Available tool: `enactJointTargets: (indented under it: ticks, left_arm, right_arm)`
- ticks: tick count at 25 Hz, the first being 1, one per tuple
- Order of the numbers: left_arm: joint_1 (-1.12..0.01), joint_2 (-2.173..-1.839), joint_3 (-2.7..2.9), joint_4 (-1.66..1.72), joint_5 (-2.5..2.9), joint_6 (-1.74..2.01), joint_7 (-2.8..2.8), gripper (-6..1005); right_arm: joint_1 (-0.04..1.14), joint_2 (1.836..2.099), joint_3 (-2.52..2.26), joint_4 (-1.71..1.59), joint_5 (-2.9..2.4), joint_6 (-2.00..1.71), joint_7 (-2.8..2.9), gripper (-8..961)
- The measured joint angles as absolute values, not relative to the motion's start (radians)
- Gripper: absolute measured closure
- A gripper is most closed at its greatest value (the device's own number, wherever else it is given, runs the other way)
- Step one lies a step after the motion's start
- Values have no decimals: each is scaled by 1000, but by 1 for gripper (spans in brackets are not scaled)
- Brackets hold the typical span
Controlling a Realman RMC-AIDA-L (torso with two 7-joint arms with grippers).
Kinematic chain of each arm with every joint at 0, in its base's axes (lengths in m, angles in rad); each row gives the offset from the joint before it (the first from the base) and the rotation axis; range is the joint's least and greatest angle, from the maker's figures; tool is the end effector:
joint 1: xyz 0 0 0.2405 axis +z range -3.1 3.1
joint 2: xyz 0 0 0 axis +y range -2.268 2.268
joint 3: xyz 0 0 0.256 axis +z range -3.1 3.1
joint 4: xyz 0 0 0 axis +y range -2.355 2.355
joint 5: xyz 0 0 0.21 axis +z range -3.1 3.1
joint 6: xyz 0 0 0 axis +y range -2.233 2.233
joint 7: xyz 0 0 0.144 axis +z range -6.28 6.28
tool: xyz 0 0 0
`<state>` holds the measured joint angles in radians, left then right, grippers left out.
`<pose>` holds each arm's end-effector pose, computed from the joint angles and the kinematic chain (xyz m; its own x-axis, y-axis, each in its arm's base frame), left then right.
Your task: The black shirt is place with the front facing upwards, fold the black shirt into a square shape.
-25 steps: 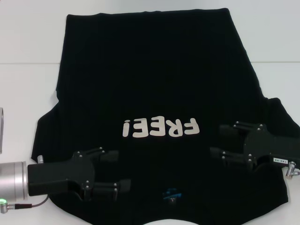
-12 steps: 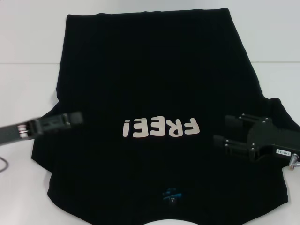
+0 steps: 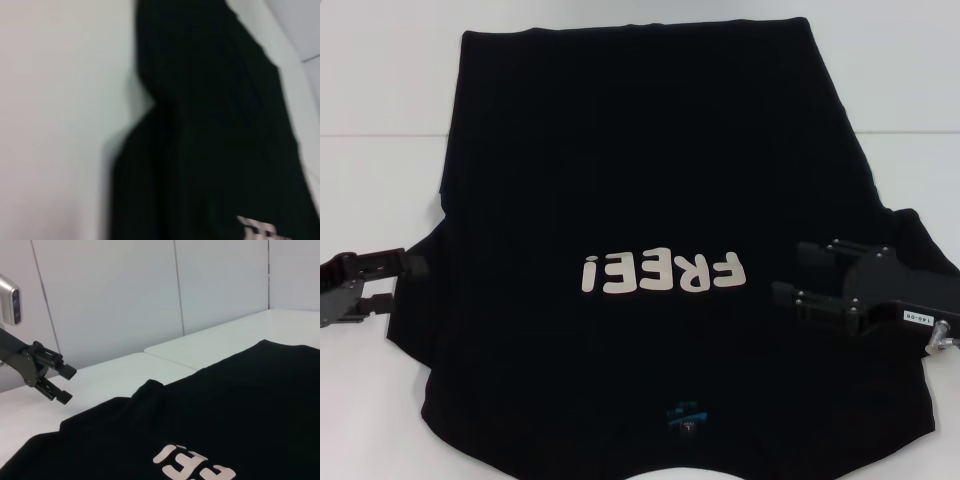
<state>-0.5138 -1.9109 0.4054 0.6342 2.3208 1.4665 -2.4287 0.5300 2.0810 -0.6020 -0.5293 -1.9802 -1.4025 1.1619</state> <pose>-0.3511 0.3335 0.0838 -0.0828 0.8524 0.5163 0.9954 0.0454 0.0848 0.2853 0.3371 -0.0116 0.8132 -0.2627 -0.5193 -0.4649 -0.8300 -0.3081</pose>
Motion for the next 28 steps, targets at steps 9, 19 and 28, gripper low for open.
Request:
enactJointTargets:
  ticks: [9, 19, 28]
  left_arm:
    - [-545, -1916, 434, 604, 2386, 1345, -2442, 80]
    - [-544, -1918, 437, 590, 2422, 1291, -2439, 79]
    - [-550, -1921, 438, 566, 2423, 1287, -2434, 79]
  right_arm:
    - [536, 2083, -605, -529, -1982, -1396, 1163, 213]
    - [539, 2085, -604, -527, -1982, -1402, 1163, 213]
    - [538, 2085, -604, -526, -1982, -1404, 1165, 213]
